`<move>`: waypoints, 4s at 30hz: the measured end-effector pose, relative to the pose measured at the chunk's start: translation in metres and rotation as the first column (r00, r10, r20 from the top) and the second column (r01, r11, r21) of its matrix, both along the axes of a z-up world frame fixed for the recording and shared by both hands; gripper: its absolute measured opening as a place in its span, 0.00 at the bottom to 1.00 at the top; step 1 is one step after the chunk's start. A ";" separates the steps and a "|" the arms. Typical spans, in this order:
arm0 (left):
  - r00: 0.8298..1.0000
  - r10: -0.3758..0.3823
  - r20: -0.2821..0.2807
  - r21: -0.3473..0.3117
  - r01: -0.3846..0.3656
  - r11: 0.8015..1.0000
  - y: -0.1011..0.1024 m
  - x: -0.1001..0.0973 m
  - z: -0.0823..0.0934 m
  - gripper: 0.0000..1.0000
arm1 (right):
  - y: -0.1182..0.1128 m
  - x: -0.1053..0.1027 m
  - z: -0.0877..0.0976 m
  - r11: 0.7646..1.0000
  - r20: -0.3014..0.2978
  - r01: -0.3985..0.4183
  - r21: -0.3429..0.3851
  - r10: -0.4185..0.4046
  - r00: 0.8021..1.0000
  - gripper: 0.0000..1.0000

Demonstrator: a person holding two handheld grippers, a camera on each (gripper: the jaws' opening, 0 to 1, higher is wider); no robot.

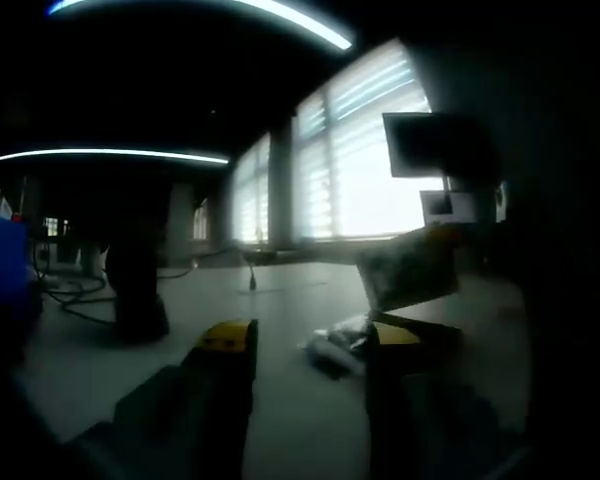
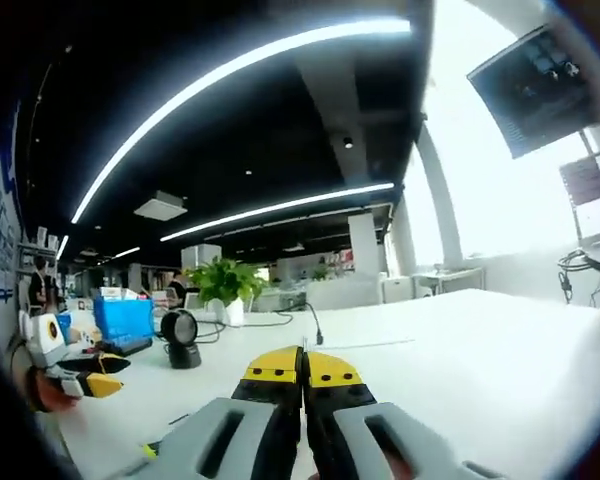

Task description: Clip sheet goods on table flip sheet goods clip sheet goods scan sheet goods put sheet goods back to table

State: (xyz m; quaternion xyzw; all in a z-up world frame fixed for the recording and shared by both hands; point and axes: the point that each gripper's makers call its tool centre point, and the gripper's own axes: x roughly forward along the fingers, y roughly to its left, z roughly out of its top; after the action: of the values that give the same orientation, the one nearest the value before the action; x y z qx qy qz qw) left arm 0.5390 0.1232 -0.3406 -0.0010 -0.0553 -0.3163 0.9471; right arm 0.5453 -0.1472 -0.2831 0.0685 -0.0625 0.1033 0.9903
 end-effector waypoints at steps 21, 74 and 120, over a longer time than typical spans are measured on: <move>1.000 0.003 -0.002 0.012 -0.003 1.000 -0.001 0.000 -0.002 0.36 | -0.077 -0.011 -0.034 0.931 -0.056 0.239 0.275 -0.232 0.971 0.00; 1.000 0.002 0.001 0.012 -0.002 1.000 0.000 -0.001 -0.001 0.36 | -0.110 -0.011 -0.078 0.858 -0.201 0.332 0.391 -0.273 0.941 0.44; 1.000 -0.001 0.005 0.019 0.001 1.000 -0.001 0.000 -0.001 0.36 | -0.044 0.014 -0.057 0.984 -0.232 -0.132 -0.119 0.101 0.967 0.47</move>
State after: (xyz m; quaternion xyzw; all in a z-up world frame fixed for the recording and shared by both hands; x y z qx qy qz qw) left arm 0.5390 0.1224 -0.3419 0.0086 -0.0550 -0.3172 0.9467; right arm 0.5595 -0.1910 -0.3402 0.0168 0.0614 0.1570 0.9855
